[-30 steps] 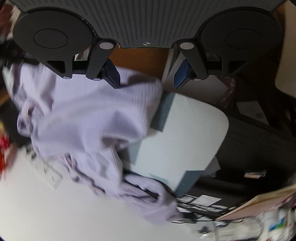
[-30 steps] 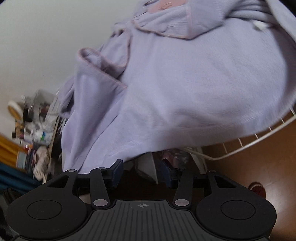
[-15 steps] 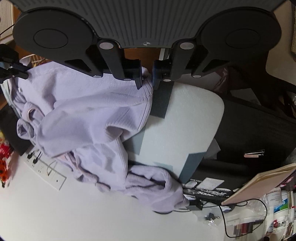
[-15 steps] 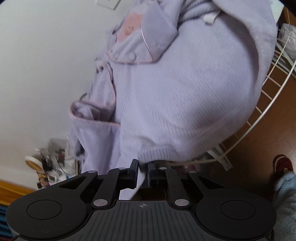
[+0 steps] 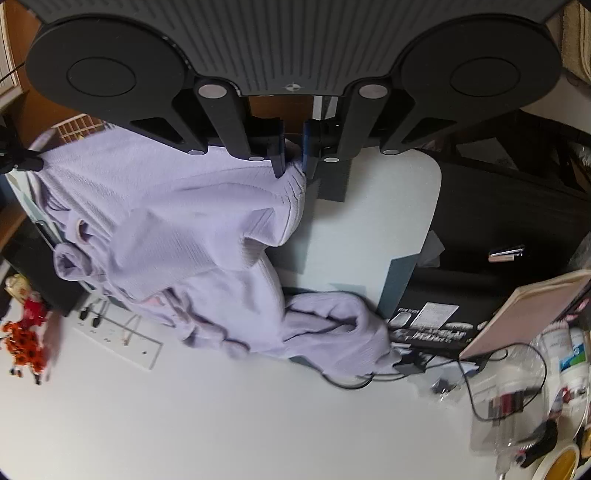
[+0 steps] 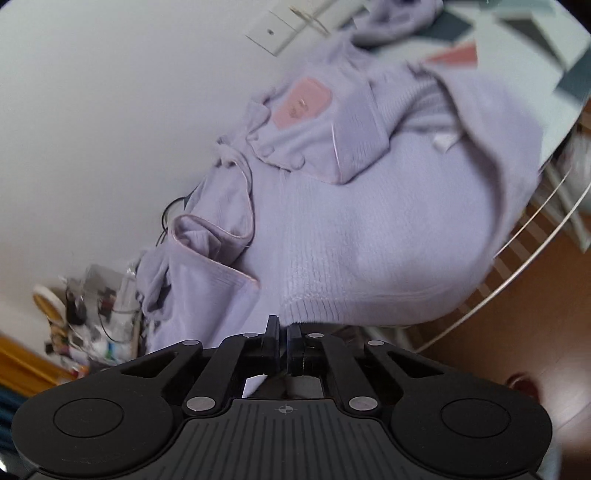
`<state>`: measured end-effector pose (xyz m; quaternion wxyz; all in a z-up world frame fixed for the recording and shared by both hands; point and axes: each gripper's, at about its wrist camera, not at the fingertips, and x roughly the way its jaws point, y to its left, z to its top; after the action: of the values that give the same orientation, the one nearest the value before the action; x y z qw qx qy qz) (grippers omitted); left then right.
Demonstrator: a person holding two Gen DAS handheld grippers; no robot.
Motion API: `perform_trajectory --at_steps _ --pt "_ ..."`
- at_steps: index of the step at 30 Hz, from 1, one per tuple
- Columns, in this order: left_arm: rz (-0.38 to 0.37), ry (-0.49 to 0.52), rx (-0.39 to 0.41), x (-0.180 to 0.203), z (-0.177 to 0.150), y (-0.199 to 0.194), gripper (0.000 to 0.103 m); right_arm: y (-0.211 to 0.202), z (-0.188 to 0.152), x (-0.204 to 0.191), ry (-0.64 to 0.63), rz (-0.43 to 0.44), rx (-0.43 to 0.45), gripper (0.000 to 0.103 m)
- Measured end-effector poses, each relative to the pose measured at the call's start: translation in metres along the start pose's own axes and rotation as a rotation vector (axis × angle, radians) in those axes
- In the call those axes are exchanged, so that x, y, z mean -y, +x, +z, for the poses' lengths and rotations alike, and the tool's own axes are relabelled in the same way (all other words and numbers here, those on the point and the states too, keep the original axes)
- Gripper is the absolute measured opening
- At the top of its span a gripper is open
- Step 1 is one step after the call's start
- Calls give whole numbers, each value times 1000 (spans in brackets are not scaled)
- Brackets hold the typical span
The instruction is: Fold clothes
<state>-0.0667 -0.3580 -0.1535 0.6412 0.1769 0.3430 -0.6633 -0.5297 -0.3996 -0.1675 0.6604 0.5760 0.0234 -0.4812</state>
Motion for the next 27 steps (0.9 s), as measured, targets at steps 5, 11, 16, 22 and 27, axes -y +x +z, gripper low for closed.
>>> perform_trajectory --at_steps 5,11,16,22,27 --pt "25 -21 -61 0 -26 17 9 2 -19 30 -28 -178 -86 0" --pt "110 83 -71 6 -38 35 17 10 -22 8 -153 -170 -88 10" --pt "186 299 -51 16 -45 41 32 39 2 -57 -473 -120 -13 41" --pt "200 378 -39 14 -41 45 32 107 7 -100 -853 -131 -43 50" --pt "182 274 -44 1 -29 44 33 149 8 -112 -944 -102 -124 50"
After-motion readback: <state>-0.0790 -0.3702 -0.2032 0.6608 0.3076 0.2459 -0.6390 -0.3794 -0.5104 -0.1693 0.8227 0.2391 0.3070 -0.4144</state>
